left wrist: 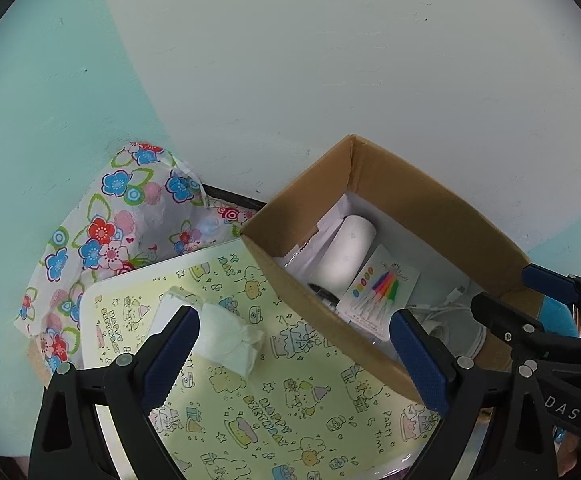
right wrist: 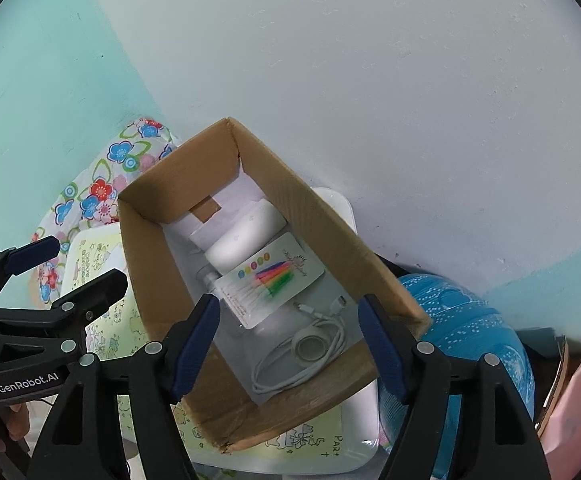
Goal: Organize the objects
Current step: 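Withdraw both open tools from the box back over the table, then close the left tool on the clear plastic box while the right tool grasps the tissue pack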
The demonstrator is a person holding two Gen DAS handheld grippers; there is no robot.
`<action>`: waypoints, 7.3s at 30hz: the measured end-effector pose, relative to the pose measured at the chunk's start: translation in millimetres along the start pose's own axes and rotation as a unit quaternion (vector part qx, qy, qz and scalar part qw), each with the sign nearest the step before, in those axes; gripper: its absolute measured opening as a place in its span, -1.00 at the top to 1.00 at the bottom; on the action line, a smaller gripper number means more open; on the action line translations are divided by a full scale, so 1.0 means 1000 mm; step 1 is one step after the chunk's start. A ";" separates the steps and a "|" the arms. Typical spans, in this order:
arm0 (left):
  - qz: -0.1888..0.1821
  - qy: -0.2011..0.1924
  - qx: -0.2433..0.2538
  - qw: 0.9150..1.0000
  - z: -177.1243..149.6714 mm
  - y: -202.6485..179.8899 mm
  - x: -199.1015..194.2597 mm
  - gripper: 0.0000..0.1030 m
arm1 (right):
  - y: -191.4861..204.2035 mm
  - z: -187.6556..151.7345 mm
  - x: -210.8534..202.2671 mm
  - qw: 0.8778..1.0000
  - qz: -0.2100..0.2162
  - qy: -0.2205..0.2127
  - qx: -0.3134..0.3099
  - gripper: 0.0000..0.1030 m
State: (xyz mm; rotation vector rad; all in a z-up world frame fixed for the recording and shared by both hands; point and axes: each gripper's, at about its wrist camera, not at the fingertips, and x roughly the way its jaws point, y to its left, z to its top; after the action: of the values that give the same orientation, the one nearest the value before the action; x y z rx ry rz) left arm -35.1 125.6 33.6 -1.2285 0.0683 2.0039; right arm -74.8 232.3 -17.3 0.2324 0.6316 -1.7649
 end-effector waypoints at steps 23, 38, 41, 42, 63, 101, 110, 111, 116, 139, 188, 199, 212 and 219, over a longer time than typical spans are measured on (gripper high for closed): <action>0.001 -0.012 -0.015 1.000 -0.054 0.041 -0.039 -0.91 | 0.051 -0.033 -0.040 0.997 0.066 -0.042 -0.015 -0.49; 0.015 -0.016 -0.067 0.998 -0.105 0.109 -0.059 -0.92 | 0.124 -0.052 -0.065 0.991 0.073 -0.074 -0.086 -0.49; 0.016 -0.007 -0.068 0.998 -0.118 0.116 -0.051 -0.92 | 0.139 -0.056 -0.060 0.990 0.070 -0.072 -0.103 -0.49; 0.016 -0.005 -0.069 0.998 -0.121 0.117 -0.049 -0.92 | 0.142 -0.057 -0.058 0.990 0.069 -0.070 -0.105 -0.49; 0.037 0.040 -0.092 0.994 -0.157 0.163 0.009 -0.92 | 0.201 -0.066 0.002 0.987 0.083 -0.033 -0.134 -0.49; 0.008 0.079 -0.126 0.989 -0.117 0.208 0.103 -0.92 | 0.216 -0.007 0.116 0.991 0.076 0.026 -0.110 -0.51; 0.024 0.096 -0.096 0.990 -0.098 0.207 0.140 -0.92 | 0.214 0.008 0.148 0.990 0.078 0.033 -0.113 -0.51; 0.024 0.097 -0.095 0.990 -0.097 0.207 0.143 -0.92 | 0.214 0.010 0.151 0.990 0.082 0.036 -0.112 -0.51; 0.013 0.101 -0.077 0.992 -0.087 0.204 0.159 -0.92 | 0.213 0.010 0.159 0.988 0.086 0.038 -0.120 -0.51; -0.006 0.066 0.008 0.998 -0.069 0.185 0.179 -0.21 | 0.222 0.002 0.184 0.984 0.088 0.035 -0.149 -0.19; 0.018 0.101 -0.052 0.993 -0.124 0.184 0.152 -0.29 | 0.223 -0.026 0.172 0.980 0.090 0.034 -0.176 -0.20; 0.019 0.114 -0.075 0.991 -0.138 0.165 0.128 -0.25 | 0.210 -0.051 0.135 0.983 0.102 0.041 -0.146 -0.18; 0.010 0.079 -0.084 0.993 -0.150 0.131 0.066 -0.21 | 0.194 -0.081 0.077 0.983 0.106 0.019 -0.152 -0.18; 0.020 0.062 -0.092 0.994 -0.155 0.118 0.042 -0.21 | 0.184 -0.093 0.051 0.981 0.110 0.005 -0.157 -0.18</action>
State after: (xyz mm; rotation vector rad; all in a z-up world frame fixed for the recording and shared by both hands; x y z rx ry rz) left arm -5.5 3.3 -120.9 -1.4773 -0.0319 2.0015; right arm 68.0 208.4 -173.1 0.0880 0.8480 -1.4309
